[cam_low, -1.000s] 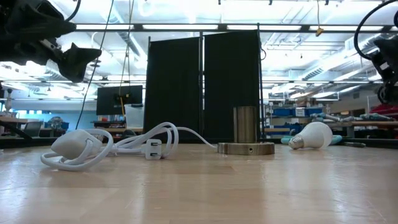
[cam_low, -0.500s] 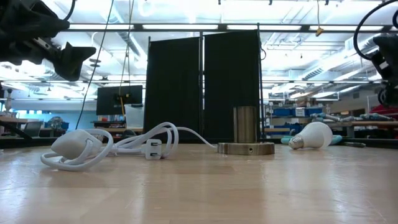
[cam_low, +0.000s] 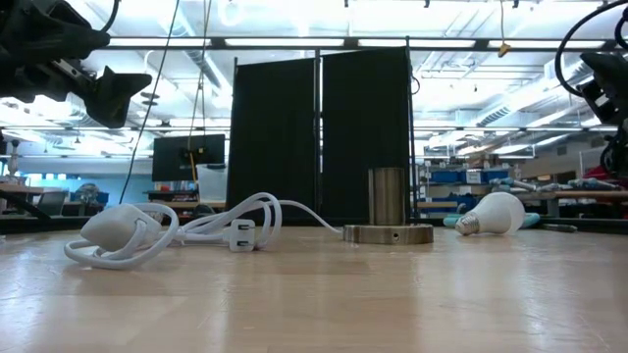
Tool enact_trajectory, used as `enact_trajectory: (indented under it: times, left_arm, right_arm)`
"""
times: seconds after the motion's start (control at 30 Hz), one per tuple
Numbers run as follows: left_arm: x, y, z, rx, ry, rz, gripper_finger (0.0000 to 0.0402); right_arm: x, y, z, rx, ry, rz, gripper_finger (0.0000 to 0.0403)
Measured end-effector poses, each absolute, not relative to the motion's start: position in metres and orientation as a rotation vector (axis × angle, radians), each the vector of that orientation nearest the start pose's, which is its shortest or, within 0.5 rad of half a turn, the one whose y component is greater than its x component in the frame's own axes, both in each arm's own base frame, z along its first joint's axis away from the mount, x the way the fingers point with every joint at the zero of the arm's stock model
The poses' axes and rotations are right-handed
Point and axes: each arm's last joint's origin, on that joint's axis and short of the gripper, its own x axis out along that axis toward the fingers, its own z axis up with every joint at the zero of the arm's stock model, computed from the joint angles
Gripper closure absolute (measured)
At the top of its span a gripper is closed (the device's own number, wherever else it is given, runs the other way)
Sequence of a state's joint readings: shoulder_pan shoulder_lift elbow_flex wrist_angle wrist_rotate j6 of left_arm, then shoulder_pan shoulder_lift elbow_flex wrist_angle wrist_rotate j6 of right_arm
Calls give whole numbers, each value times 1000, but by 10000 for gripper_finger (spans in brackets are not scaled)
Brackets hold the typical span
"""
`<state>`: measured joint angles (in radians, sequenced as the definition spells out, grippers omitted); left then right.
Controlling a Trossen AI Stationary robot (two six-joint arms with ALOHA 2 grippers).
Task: Screw lightbulb
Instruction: Return to Home Position
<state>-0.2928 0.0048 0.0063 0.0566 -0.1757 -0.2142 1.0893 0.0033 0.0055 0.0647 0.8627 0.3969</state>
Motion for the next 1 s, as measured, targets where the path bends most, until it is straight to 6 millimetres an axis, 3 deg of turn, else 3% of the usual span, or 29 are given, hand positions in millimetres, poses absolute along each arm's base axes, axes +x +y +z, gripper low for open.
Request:
enact_trajectory:
  times: [0.27,0.47,0.6,0.7,0.83,1.0]
  left_arm:
    - [94,-23,171,-228,-44,-123,88]
    - [94,-23,171,-227,-44,-123,88]
    - [94,-23,171,-227,-44,-123,88]
    - [94,-23,171,-227,-44,-123,88]
    - [94,-23,171,-227,-44,-123,88]
    - [94,-23,171,-227,-44,-123,88]
  right_arm:
    - [64,63,171,450,-7,168,94]
    - [77,47,171,456,-59,-65,94]
    - [83,32,171,549,-122,-276,94]
    - [85,26,172,512,-139,-321,94]
    - [89,26,177,330,-141,-177,94]
    - [89,35,185,-39,-217,256,94]
